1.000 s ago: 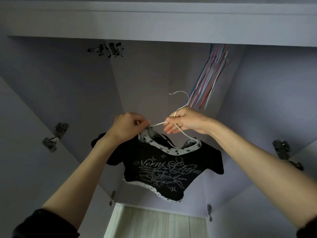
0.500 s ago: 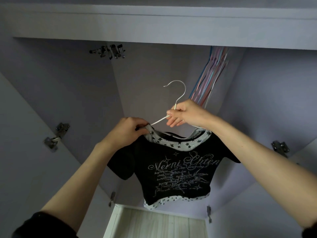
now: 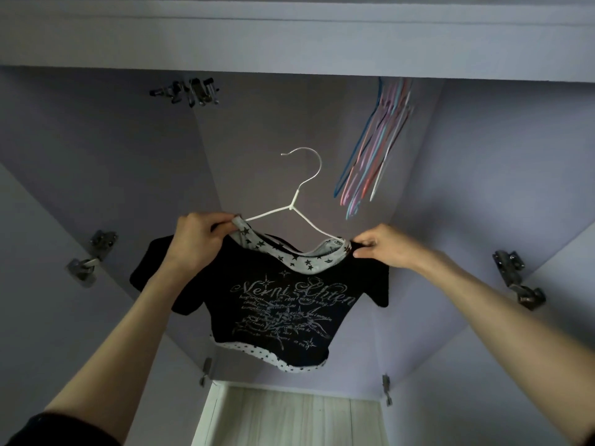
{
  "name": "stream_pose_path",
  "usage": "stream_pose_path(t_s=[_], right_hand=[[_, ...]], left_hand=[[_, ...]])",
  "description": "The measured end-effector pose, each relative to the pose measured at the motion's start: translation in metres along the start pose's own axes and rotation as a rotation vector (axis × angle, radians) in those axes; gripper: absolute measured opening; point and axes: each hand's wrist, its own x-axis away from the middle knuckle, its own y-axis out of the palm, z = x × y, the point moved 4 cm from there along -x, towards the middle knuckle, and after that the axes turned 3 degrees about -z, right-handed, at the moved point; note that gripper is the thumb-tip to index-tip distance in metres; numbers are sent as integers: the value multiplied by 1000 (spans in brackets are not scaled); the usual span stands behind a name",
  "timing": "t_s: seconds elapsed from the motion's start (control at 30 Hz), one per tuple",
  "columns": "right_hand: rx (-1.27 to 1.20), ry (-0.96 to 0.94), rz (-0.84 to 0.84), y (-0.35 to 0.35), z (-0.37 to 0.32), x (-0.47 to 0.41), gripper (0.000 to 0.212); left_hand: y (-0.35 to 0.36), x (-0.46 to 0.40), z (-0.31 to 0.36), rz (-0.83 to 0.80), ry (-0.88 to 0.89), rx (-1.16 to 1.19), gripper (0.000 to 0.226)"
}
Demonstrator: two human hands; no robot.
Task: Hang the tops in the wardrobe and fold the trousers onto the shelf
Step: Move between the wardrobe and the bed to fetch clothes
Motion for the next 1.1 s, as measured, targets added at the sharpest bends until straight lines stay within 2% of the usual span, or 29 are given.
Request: stream_pose_path(t_s=[0.1, 0.3, 0.37, 0.43, 0.5, 0.57, 0.67, 0.8, 0.9, 0.97, 1.1], right_hand=[[15, -76, 55, 0, -4, -2, 20], [-165, -187, 152, -9, -25, 8, 22], [-138, -213, 98, -6, -33, 12, 25], [-6, -238, 14, -3, -37, 15, 32], [51, -251, 19, -7, -44, 19, 42], [-35, -257, 41, -10, -55, 22, 47], [-283, -257, -27, -4, -68, 25, 32], [-455, -133, -116, -3, -57, 33, 25], [-604, -26, -203, -8, -32, 45, 17], [-691, 52, -226, -15, -12, 54, 19], [-781, 200, -242, -22, 26, 73, 19]], left_hand=[[-1, 0, -4, -20, 3, -19, 14], [1, 7, -4, -25, 57, -9, 13], [5, 6, -3, -19, 38, 29, 14], [9, 6, -3, -14, -1, 66, 14], [10, 7, -2, -2, -24, 104, 14], [15, 7, 3, -5, -16, 138, 13], [32, 6, 15, -70, 32, 146, 14], [56, 8, 35, -222, 161, 57, 18], [71, 11, 44, -327, 269, -96, 40], [77, 11, 55, -340, 320, -151, 52], [85, 7, 88, -279, 462, -277, 57]])
